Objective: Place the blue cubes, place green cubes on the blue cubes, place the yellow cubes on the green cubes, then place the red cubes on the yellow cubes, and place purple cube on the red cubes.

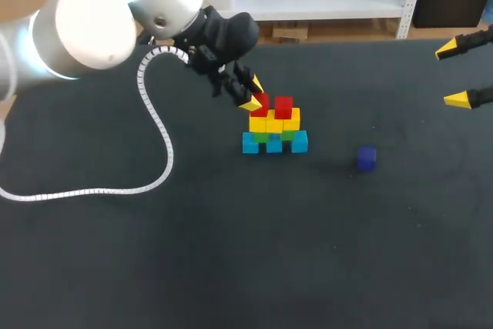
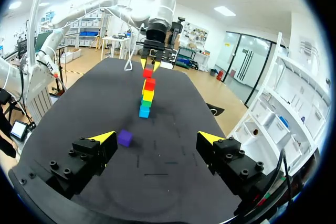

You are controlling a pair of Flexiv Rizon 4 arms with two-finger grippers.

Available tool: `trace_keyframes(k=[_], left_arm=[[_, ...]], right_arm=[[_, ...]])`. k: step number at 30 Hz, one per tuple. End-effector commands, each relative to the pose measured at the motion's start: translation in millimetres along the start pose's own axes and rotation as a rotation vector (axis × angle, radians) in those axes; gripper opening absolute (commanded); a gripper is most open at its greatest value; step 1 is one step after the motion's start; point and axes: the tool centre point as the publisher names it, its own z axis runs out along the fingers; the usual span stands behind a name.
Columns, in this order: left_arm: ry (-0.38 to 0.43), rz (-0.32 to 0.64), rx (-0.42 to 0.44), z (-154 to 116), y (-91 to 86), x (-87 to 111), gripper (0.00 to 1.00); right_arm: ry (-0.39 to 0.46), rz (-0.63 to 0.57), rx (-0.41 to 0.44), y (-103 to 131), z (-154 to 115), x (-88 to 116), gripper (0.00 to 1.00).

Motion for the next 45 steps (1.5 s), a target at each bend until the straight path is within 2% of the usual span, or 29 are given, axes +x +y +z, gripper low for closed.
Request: trace_keyframes(k=[1,19,45], left_arm=[[0.005,0.0,0.007,2.5,6.5,-1.5,0.0],[0.013,-0.01,0.01,10.1,12.2,-2.8,0.0],[0.019,-0.03,-0.02,15.0,11.0,-2.2,0.0]], right_arm=[[-0.001,-0.001,0.001,-0.1,0.5,0.2,1.0],[-0.001,-0.001,0.001,-0.1,0.5,0.2,1.0],[-0.001,-0.001,0.001,-0.1,0.5,0.2,1.0]])
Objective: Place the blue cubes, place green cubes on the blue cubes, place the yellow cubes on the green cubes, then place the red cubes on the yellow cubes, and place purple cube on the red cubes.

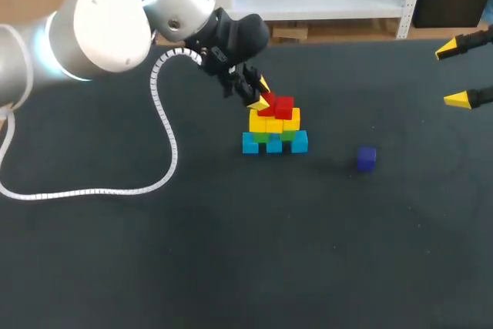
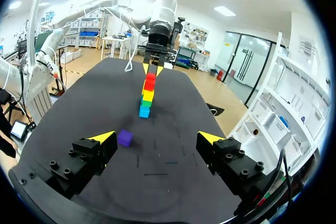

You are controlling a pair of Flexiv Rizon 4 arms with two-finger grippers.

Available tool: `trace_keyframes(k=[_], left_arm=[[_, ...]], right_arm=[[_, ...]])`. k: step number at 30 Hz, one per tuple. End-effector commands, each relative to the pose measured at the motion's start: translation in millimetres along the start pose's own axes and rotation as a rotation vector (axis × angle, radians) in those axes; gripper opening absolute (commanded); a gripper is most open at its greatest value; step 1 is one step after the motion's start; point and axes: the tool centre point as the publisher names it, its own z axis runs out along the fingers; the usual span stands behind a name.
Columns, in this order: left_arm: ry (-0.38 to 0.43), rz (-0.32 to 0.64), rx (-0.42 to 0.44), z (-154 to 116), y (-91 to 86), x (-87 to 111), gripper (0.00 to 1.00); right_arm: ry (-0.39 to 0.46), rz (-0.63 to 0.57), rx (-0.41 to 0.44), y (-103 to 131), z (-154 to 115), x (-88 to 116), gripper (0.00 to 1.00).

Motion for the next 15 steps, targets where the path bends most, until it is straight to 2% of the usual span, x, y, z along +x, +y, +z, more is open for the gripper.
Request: trace_keyframes(k=[1,15], left_arm=[[0.0,-0.001,0.0,0.2,-0.2,0.6,0.0],[-0.007,0.001,0.003,2.7,0.2,1.7,0.0]], right_arm=[[-0.001,-0.001,0.001,-0.1,0.5,0.2,1.0],[-0.001,-0.001,0.001,-0.1,0.5,0.2,1.0]])
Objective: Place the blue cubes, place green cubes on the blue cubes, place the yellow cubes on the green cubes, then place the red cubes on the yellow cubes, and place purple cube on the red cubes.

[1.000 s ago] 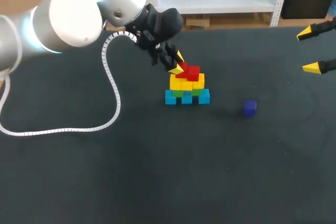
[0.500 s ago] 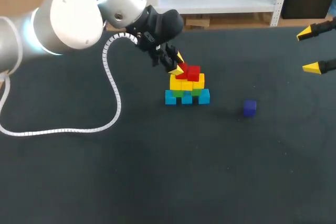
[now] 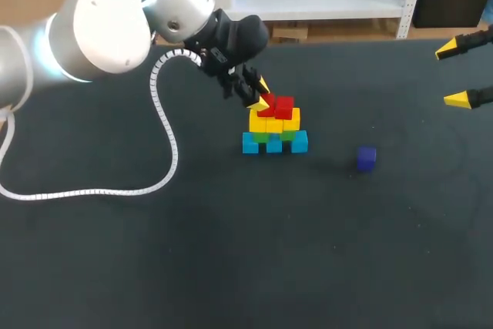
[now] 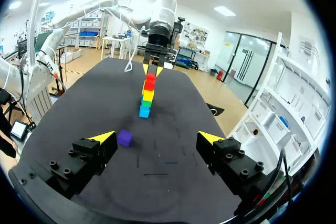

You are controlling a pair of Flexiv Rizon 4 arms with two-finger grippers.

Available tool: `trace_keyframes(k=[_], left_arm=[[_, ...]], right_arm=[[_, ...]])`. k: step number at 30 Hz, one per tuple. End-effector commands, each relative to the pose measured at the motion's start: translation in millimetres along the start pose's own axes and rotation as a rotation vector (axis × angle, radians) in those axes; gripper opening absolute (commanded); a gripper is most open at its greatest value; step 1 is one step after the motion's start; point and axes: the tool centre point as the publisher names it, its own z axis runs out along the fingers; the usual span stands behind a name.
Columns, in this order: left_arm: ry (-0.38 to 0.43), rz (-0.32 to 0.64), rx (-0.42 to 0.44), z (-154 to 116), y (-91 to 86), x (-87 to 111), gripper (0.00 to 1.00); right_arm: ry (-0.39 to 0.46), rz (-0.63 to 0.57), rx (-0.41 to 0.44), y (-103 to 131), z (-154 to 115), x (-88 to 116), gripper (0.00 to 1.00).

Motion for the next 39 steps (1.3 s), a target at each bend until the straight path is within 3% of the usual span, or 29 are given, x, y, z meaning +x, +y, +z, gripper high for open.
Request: trace_keyframes(k=[1,25,28,39], left_arm=[[-0.003,0.002,0.002,1.6,0.4,0.9,0.0],[-0.008,0.003,0.018,4.9,0.7,1.3,0.0],[-0.009,0.003,0.019,5.1,0.8,1.5,0.05],[-0.009,-0.003,0.025,5.5,2.3,1.9,0.47]], right_arm=[[-0.001,-0.001,0.001,-0.1,0.5,0.2,1.0],[-0.001,-0.001,0.001,-0.1,0.5,0.2,1.0],[-0.001,-0.001,0.001,-0.1,0.5,0.2,1.0],[-0.001,-0.001,0.001,-0.1,0.5,0.2,1.0]])
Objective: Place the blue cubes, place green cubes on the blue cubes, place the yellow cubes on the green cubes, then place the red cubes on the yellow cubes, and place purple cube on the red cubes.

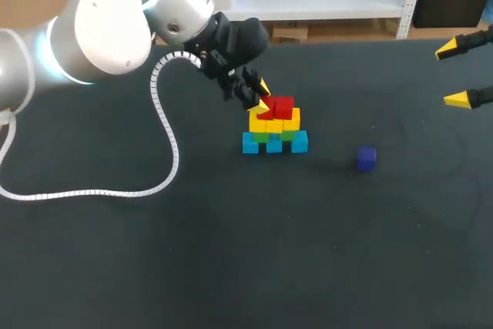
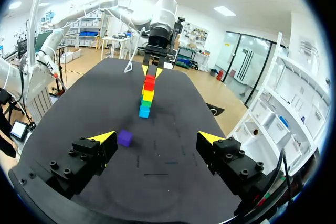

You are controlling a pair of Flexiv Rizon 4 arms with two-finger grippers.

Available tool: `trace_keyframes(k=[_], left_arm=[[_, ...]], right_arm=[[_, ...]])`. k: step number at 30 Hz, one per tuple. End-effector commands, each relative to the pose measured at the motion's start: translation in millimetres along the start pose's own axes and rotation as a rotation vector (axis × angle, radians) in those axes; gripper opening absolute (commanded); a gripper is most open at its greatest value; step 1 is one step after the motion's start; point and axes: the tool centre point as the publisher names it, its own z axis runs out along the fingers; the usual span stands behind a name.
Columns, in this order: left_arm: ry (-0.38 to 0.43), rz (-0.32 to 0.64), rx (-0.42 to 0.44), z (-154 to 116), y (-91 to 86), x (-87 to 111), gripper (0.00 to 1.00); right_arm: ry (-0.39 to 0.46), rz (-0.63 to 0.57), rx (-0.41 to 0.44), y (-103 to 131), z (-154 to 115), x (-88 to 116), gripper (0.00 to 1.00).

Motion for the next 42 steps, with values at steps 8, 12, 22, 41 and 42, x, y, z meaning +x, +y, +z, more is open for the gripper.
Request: trace_keyframes(k=[8,12,22,41,42], left_arm=[[-0.001,-0.009,0.001,-4.1,3.4,2.0,1.0],[0.007,-0.015,0.005,-3.9,3.8,3.5,1.0],[-0.008,0.015,0.02,1.7,6.1,-7.8,1.0],[-0.04,0.072,0.062,15.0,13.0,-27.8,1.0],[-0.039,0.074,0.061,14.9,13.5,-27.7,1.0]], right_arm=[[-0.001,-0.001,0.001,-0.1,0.5,0.2,1.0],[-0.001,-0.001,0.001,-0.1,0.5,0.2,1.0],[-0.001,-0.001,0.001,-0.1,0.5,0.2,1.0],[-0.001,-0.001,0.001,-0.1,0.5,0.2,1.0],[-0.001,-0.001,0.001,-0.1,0.5,0.2,1.0]])
